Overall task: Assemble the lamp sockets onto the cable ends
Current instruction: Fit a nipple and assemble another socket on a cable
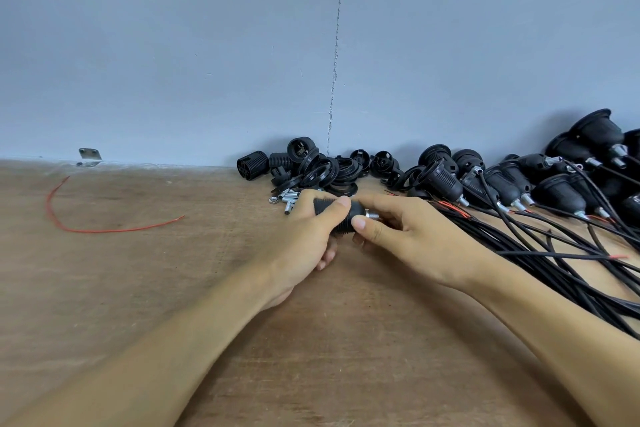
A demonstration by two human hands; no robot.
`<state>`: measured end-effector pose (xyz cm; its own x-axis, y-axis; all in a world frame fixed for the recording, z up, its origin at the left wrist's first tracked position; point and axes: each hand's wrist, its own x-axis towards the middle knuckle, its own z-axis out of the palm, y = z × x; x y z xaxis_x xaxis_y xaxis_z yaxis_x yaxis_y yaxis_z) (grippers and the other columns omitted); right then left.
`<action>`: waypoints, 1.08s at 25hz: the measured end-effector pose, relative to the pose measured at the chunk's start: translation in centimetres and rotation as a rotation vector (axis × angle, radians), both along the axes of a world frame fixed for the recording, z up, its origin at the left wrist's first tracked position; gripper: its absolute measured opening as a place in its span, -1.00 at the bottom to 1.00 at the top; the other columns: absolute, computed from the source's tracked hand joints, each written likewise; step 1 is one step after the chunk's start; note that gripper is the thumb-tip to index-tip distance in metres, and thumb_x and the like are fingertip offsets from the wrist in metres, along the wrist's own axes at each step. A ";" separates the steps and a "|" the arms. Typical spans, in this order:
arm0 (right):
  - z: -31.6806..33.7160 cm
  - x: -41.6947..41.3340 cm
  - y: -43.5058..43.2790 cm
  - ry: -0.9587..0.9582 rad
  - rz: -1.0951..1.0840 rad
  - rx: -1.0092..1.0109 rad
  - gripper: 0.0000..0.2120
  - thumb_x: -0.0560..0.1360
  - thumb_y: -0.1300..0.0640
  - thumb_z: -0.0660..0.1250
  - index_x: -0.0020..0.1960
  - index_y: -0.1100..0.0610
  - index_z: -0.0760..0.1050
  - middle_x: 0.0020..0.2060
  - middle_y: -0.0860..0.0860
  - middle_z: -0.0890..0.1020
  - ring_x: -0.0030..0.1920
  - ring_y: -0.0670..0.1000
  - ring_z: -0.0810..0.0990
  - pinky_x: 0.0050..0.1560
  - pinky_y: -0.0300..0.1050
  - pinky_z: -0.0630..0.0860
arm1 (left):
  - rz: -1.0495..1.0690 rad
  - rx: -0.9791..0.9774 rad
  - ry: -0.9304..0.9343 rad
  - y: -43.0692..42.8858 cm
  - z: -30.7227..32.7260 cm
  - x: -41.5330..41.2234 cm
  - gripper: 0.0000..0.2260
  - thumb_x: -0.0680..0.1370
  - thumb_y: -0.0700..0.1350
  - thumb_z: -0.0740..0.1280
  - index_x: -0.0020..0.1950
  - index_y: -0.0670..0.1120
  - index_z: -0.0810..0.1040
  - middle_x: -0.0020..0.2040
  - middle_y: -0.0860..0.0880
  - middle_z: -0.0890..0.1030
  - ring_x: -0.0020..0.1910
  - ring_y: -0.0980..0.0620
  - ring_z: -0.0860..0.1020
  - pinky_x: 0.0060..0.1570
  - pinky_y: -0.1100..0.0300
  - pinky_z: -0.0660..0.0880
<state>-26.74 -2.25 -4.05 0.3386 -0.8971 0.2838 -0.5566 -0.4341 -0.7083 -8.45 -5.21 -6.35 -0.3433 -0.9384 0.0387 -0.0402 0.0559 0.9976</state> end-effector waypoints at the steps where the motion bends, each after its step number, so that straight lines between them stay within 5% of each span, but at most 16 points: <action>1: -0.1 0.0 0.0 0.028 -0.006 -0.009 -0.72 0.59 0.00 0.36 0.29 -0.09 0.54 0.01 -0.13 0.69 0.05 -0.15 0.63 0.19 -0.04 0.53 | -0.001 -0.022 -0.049 0.1 0.0 -0.1 -0.82 0.67 0.10 0.27 0.22 0.07 0.44 -0.15 -0.03 0.56 -0.42 0.14 0.46 -0.43 0.29 0.38; 4: -0.6 0.0 -0.1 0.068 -0.058 -0.060 -0.62 0.49 0.00 0.47 0.29 -0.17 0.53 0.07 -0.24 0.66 0.13 -0.25 0.58 0.18 -0.24 0.48 | 0.038 -0.123 -0.201 0.5 -0.2 -0.7 -0.71 0.62 0.11 0.33 0.32 0.20 0.39 -0.18 0.15 0.62 -0.24 0.19 0.54 -0.14 0.26 0.46; 7: -0.9 -0.2 -0.1 0.140 -0.102 -0.153 -0.53 0.46 0.03 0.50 0.33 -0.20 0.50 0.14 -0.29 0.63 0.18 -0.33 0.53 0.17 -0.43 0.39 | 0.160 -0.288 -0.298 0.3 -0.4 -0.5 -0.64 0.55 0.08 0.44 0.30 0.17 0.43 0.00 0.15 0.62 -0.04 0.20 0.57 0.04 0.28 0.46; 9: -1.2 -0.4 -0.4 0.200 -0.163 -0.174 -0.51 0.47 0.02 0.50 0.37 -0.15 0.49 0.18 -0.26 0.61 0.20 -0.29 0.51 0.24 -0.34 0.39 | 0.274 -0.435 -0.413 -0.2 -0.5 0.1 -0.70 0.55 0.09 0.43 0.24 0.15 0.48 0.06 0.20 0.55 0.02 0.28 0.52 0.00 0.43 0.37; 12: -1.5 -0.5 -0.6 0.242 -0.245 -0.154 -0.56 0.48 -0.03 0.48 0.33 -0.08 0.51 0.15 -0.18 0.62 0.19 -0.12 0.53 0.26 -0.15 0.41 | 0.503 -0.567 -0.465 -1.7 -0.4 1.2 -0.86 0.61 -0.02 0.35 0.16 0.03 0.60 0.09 0.14 0.51 0.08 0.14 0.53 0.07 0.24 0.42; 17: -1.7 -0.5 -0.6 0.242 -0.244 -0.148 -0.60 0.47 -0.06 0.48 0.28 -0.12 0.52 0.11 -0.21 0.62 0.16 -0.11 0.54 0.23 -0.13 0.43 | 0.520 -0.532 -0.739 -4.2 -0.9 2.6 -0.66 0.60 -0.23 0.25 0.34 -0.07 0.60 0.46 0.00 0.47 0.40 -0.10 0.31 0.38 0.12 0.25; 27: -1.9 -0.5 -0.7 0.244 -0.245 -0.159 -0.59 0.47 -0.07 0.47 0.29 -0.12 0.51 0.12 -0.21 0.61 0.17 -0.12 0.53 0.25 -0.12 0.42 | 0.402 -0.463 -0.709 -4.8 -1.1 3.2 -0.66 0.58 -0.33 0.22 0.28 -0.14 0.64 0.36 -0.02 0.57 0.38 -0.10 0.44 0.43 -0.09 0.33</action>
